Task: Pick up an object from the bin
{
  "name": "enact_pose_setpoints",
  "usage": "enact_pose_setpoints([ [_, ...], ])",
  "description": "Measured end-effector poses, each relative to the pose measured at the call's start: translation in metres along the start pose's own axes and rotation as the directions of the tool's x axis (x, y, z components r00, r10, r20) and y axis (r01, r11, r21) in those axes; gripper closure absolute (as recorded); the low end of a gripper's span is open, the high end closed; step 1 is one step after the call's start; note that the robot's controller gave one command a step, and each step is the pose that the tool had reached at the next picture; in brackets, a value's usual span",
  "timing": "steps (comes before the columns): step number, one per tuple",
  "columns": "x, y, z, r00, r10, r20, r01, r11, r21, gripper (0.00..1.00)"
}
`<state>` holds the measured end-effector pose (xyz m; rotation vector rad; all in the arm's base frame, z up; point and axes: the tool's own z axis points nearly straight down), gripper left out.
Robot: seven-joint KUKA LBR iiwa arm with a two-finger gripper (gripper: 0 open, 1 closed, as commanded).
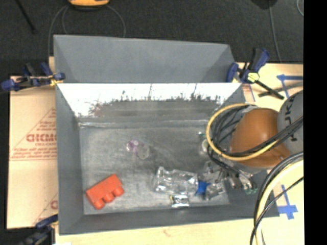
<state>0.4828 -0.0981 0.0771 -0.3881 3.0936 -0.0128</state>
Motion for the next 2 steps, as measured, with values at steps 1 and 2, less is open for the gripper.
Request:
enact_pose_setpoints([
  [1, -0.026, -0.045, -0.109, 0.999, 0.046, -0.012, -0.046, 0.999, -0.002, 1.0],
  [2, -0.019, -0.052, -0.161, 0.998, 0.054, -0.015, -0.054, 0.999, -0.004, 1.0],
])
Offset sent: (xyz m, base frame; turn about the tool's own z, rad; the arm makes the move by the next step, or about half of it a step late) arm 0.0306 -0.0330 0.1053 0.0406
